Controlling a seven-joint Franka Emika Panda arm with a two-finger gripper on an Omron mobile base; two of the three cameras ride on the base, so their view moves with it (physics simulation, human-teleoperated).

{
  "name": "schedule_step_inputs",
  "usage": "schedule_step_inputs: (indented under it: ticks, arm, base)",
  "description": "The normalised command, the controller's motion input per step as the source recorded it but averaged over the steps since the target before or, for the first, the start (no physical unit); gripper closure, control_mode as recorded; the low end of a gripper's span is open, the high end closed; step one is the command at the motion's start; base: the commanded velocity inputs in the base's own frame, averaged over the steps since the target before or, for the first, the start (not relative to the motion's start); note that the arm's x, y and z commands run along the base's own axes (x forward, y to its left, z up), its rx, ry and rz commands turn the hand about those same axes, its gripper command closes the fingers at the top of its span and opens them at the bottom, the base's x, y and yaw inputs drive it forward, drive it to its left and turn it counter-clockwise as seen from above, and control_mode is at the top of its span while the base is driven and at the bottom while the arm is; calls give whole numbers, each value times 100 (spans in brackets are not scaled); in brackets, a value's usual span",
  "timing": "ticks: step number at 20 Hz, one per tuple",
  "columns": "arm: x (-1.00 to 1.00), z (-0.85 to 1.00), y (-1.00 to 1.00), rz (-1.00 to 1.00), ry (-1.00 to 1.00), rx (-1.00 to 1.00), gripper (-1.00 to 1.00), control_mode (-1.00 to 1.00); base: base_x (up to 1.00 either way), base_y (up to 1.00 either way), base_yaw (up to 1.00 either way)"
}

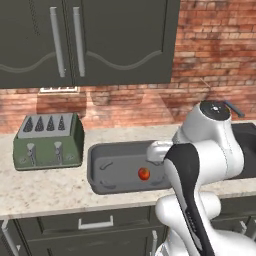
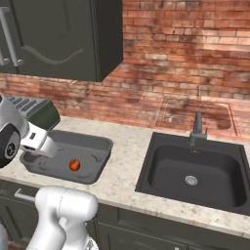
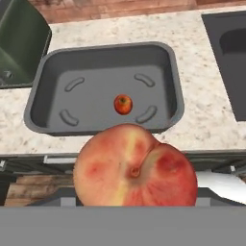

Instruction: Pick the peach and apple from the fridge and place them inside the tupperware on the counter.

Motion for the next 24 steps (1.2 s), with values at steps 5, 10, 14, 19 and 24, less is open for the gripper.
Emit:
schedule_step_inputs:
  ticks: [5,10,14,19,24]
  arm:
    - [63,-51,43,10,10,0,100,-100]
    - [63,-44,22,3,0,0,100,-100]
    - [61,-42,10,0,0,0,100,-100]
    - [53,-37,11,1,0,0,100,-100]
    - [49,-31,14,0,2,0,100,-100]
  base:
    - [0,0,0]
    - [0,0,0]
    - [0,0,0]
    - [0,0,0]
    - [0,0,0]
